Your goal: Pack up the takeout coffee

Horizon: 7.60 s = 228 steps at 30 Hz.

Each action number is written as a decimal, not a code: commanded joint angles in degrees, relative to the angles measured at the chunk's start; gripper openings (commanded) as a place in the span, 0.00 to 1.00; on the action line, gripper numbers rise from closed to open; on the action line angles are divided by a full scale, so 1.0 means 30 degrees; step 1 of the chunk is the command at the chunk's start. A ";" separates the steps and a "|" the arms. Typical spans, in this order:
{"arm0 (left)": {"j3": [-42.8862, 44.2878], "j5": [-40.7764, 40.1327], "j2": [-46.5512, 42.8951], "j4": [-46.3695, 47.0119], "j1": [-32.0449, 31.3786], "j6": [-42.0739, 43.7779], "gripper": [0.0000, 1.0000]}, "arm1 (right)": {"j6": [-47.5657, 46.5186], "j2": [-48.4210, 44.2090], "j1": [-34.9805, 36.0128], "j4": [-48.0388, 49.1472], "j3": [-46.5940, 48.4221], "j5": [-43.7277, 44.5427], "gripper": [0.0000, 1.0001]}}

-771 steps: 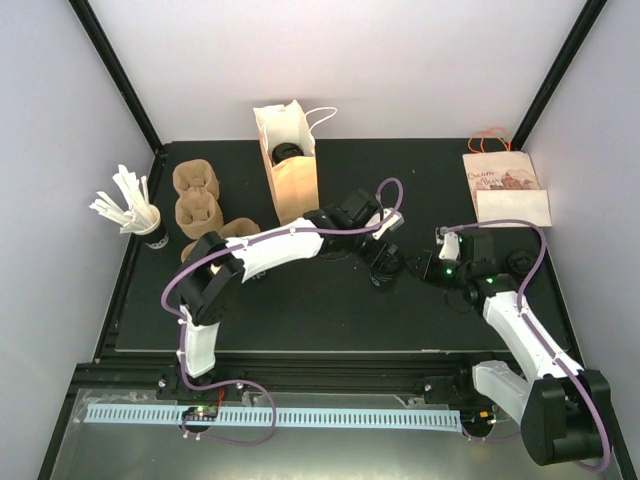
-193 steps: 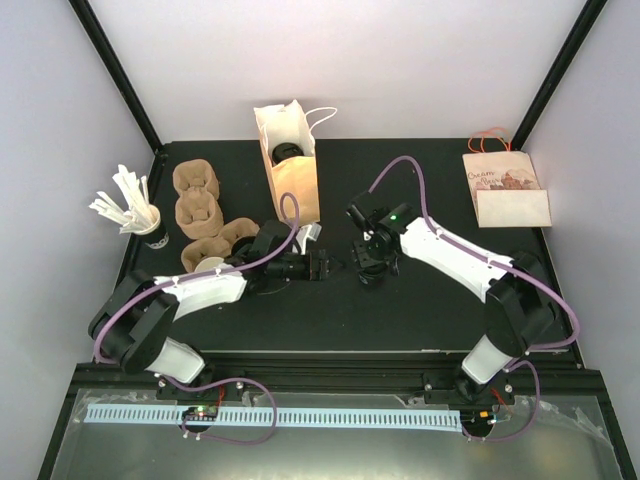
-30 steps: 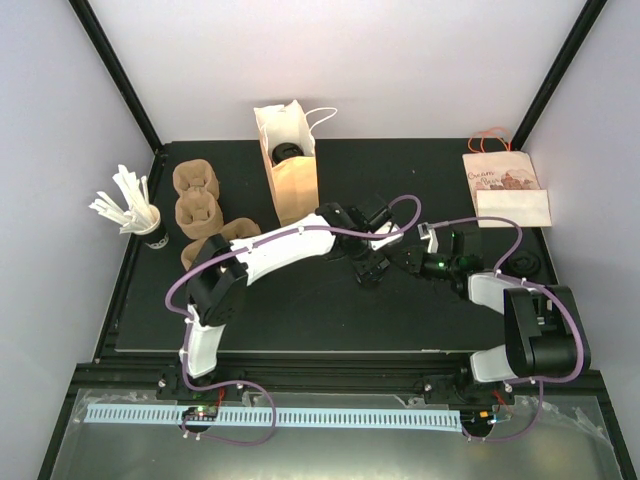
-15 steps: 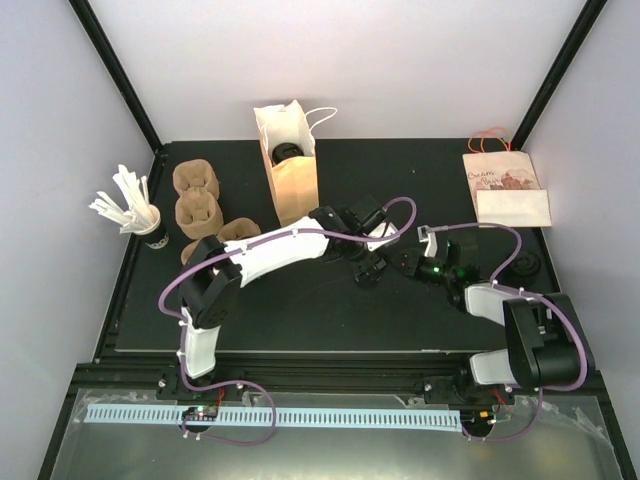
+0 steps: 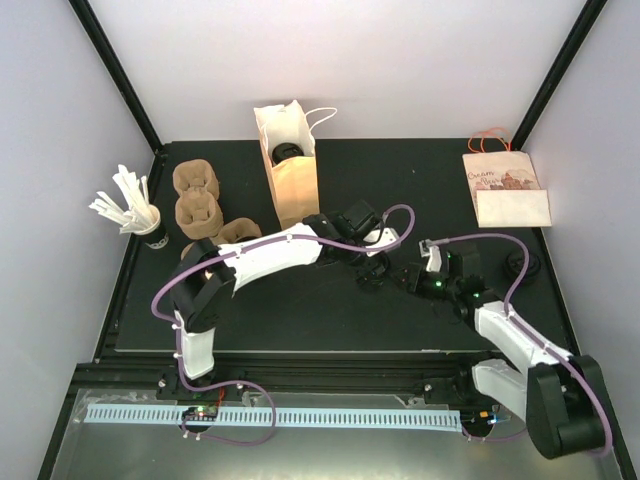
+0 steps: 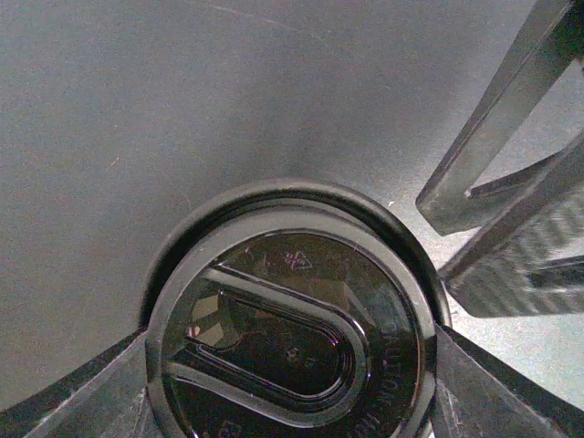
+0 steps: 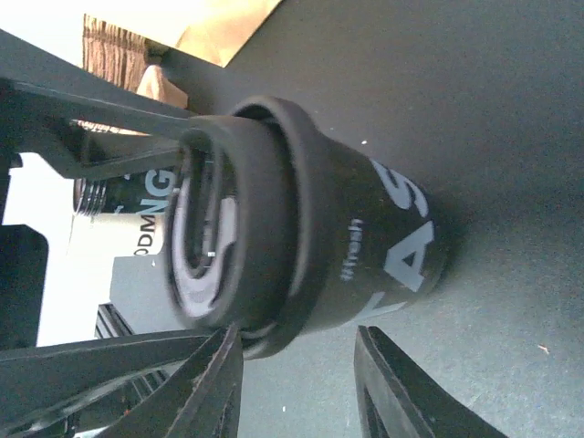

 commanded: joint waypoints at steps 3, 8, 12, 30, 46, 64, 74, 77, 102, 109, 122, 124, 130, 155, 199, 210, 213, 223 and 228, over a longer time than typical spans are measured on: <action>-0.0994 0.1327 0.0730 -0.2890 -0.0303 0.1393 0.60 | -0.1549 -0.2091 -0.0630 -0.4927 0.2414 0.0658 0.36; -0.0861 0.2030 0.0057 -0.3993 -0.0303 0.2457 0.61 | -0.1512 -0.2745 -0.2408 -0.4830 0.2987 -0.0776 0.37; -0.0966 0.2081 -0.0309 -0.4550 -0.0303 0.3284 0.63 | -0.1103 -0.1811 -0.2522 -0.2881 0.2438 -0.2524 0.37; -0.2806 0.1760 -0.1801 -0.3291 -0.0332 0.7704 0.61 | 0.0192 0.1143 -0.1069 0.3265 -0.0511 -0.4702 0.33; -0.2807 0.1283 -0.1657 -0.3327 -0.0361 0.7737 0.60 | 0.1255 0.3470 -0.0076 0.5491 0.0245 -0.3758 0.29; -0.2689 0.1034 -0.0993 -0.3004 -0.0361 0.7387 0.59 | 0.1465 0.7256 0.1769 0.7248 -0.0746 -0.1380 0.22; -0.2671 0.0562 -0.0573 -0.3117 -0.0361 0.7131 0.59 | 0.2101 0.9438 0.2364 0.9887 -0.3341 0.0183 0.21; -0.2525 0.0615 -0.0280 -0.3149 -0.0361 0.6958 0.59 | 0.2822 1.1069 0.2715 1.2104 -0.3855 0.0293 0.20; -0.2465 -0.0106 -0.0132 -0.2821 -0.0306 0.3941 0.58 | 0.2689 0.7038 0.2890 0.7793 -0.1621 0.0885 0.21; -0.2733 -0.0955 -0.0864 -0.2617 -0.0146 0.1401 0.58 | -0.0337 0.1854 0.0705 -0.1107 0.4073 0.2387 0.32; -0.0007 -0.3576 -0.0468 -0.4328 -0.0008 -0.7352 0.61 | -0.0183 -0.4268 0.0509 -0.3599 0.0703 0.2262 0.34; 0.0234 -0.3511 -0.0285 -0.4394 -0.0010 -0.8474 0.61 | 0.0234 -0.5057 0.0509 -0.2971 -0.0237 0.1659 0.34; 0.0245 -0.3478 0.0013 -0.3843 -0.0398 -0.9966 0.57 | 0.1609 -0.5045 0.0567 -0.0497 -0.2004 -0.0126 0.34; -0.1727 -0.5176 -0.0937 -0.2899 -0.1431 -1.0133 0.56 | 0.2926 0.1474 0.1334 0.4949 -0.0666 -0.1485 0.28; -0.3498 -0.4013 -0.0727 -0.0923 -0.1592 -0.9966 0.55 | 0.1311 0.6983 0.2379 0.7545 -0.3679 -0.0170 0.18; -0.3435 -0.4209 -0.0802 -0.1028 -0.1386 -0.9585 0.54 | 0.2172 0.5910 0.3328 0.7332 -0.2945 0.0114 0.30; -0.2259 -0.4406 -0.0864 -0.1592 -0.1096 -0.9145 0.54 | 0.0860 0.2345 0.3293 0.2831 -0.1482 0.2034 0.44; 0.2490 -0.2537 -0.1473 -0.4873 0.0620 -0.6401 0.55 | -0.1059 -0.5035 0.3117 -0.5130 0.1342 0.6890 0.59; 0.1622 0.4594 -0.2777 -0.3911 0.3457 -0.4825 0.53 | -0.0327 -0.6285 0.3087 -0.4481 0.0396 0.6623 0.59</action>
